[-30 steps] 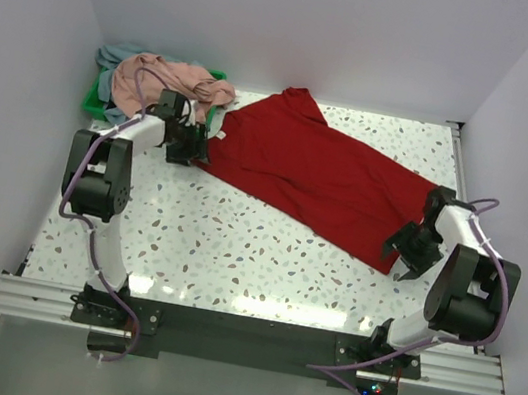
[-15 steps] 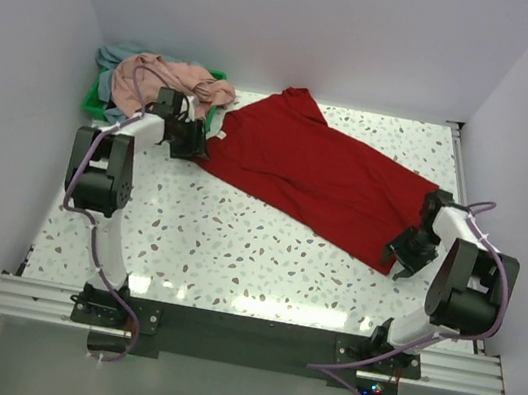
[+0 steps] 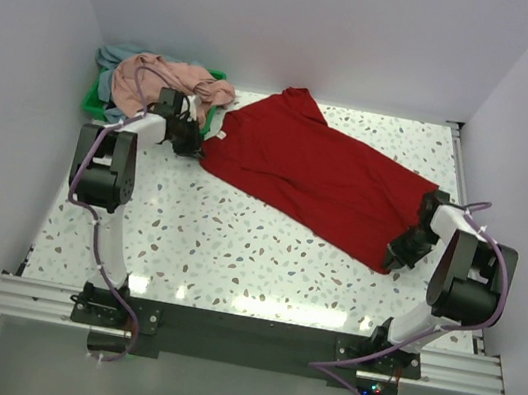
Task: Fold and stack the t-shirts
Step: Fold the tshirt
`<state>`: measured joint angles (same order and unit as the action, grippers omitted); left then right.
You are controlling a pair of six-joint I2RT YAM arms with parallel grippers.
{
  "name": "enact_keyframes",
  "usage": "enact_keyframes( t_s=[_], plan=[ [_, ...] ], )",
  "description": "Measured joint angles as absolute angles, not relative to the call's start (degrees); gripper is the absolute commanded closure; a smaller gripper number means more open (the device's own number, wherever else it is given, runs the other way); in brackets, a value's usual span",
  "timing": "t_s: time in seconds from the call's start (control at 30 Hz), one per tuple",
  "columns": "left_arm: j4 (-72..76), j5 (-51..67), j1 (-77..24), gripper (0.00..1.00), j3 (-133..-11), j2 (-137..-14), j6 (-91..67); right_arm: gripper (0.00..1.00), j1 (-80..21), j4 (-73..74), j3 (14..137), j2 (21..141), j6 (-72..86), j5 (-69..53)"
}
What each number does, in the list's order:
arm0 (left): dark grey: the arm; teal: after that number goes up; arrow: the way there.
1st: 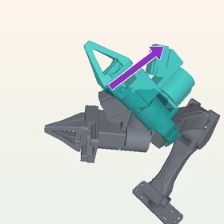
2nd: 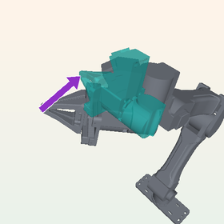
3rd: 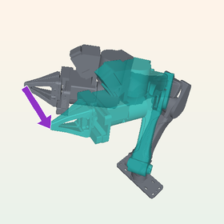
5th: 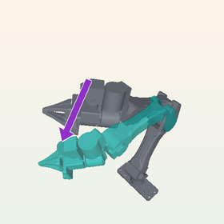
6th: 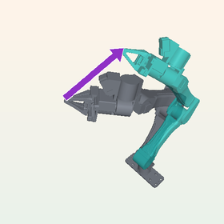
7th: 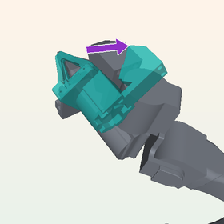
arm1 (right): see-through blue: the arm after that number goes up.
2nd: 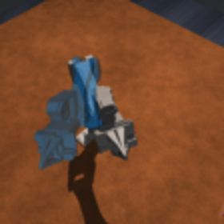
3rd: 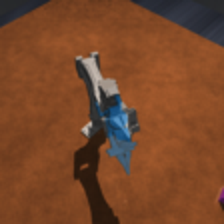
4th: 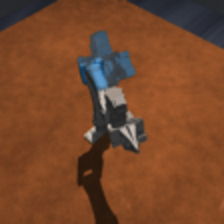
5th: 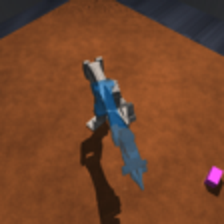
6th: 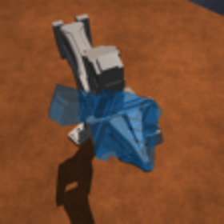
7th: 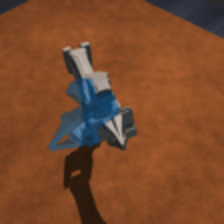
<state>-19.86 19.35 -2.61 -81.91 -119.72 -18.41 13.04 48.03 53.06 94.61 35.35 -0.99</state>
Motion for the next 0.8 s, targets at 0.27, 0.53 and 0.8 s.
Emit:
enact_keyframes(
  t_s=[0.27, 0.53, 0.8],
  plan=[
    [-19.7, 19.3, -2.5, 1.0, -81.7, -119.6, -18.3, 1.0, 13.0, 50.0, 54.3, 95.0, 34.7, 1.6],
    [-20.4, 17.5, -2.5, 1.0, -77.9, -116.5, -18.2, 1.0, 13.0, 53.9, 55.9, 94.9, 34.3, 6.8],
    [-23.8, 15.4, -2.5, 1.0, -72.3, -111.3, -18.4, 1.0, 13.0, 57.1, 56.3, 92.5, 33.8, 8.1]
  ],
)
